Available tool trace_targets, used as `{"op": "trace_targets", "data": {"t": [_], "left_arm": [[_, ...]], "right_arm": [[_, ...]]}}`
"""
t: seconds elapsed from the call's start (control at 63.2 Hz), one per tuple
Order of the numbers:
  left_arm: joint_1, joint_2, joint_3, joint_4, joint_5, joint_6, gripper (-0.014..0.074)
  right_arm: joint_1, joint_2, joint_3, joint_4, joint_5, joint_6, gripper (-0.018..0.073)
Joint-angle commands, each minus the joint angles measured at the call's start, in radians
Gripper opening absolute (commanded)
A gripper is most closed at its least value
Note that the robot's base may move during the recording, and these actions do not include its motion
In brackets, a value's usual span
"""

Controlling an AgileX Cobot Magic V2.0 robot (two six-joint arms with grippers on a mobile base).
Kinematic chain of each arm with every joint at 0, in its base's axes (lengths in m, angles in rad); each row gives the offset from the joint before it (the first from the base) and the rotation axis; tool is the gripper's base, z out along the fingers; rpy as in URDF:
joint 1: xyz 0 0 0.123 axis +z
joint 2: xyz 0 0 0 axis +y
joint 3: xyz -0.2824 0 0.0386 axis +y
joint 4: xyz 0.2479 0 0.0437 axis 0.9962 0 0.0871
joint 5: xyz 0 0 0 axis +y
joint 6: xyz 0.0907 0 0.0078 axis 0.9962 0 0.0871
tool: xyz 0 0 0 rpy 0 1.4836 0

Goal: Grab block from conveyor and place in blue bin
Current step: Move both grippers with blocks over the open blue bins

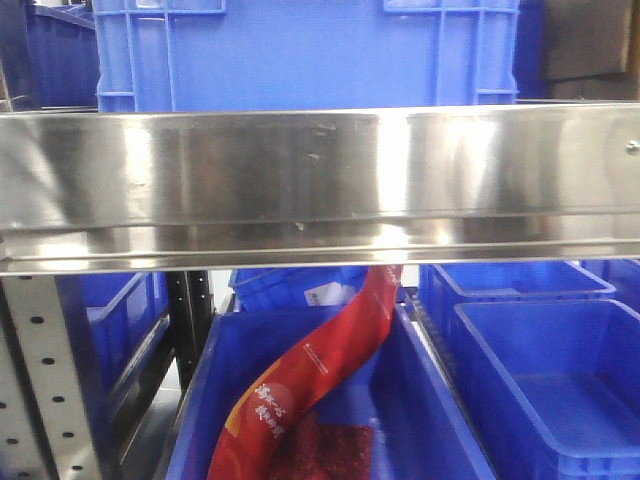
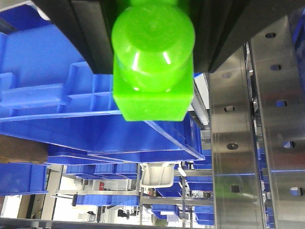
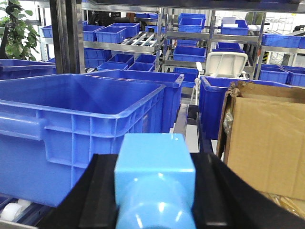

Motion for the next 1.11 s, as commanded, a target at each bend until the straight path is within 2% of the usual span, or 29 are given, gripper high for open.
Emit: {"op": "trace_targets", "data": {"t": [0.0,0.885,1.091], "left_arm": [[0.003,-0.002,-0.001,0.0,-0.016,-0.009,-0.0111],[0.003,-0.002,-0.001,0.0,-0.016,-0.009,-0.0111],[0.003,-0.002,-0.002,0.002,-0.081,-0.009,-0.0111]], "right_arm": [[0.002,-0.004,0.002,0.004,-0.019,-0.004,-0.0162],[0.002,-0.004,0.002,0.004,-0.019,-0.004,-0.0162],[0.002,-0.004,0.002,0.004,-0.021,-0.004,-0.0162]]}}
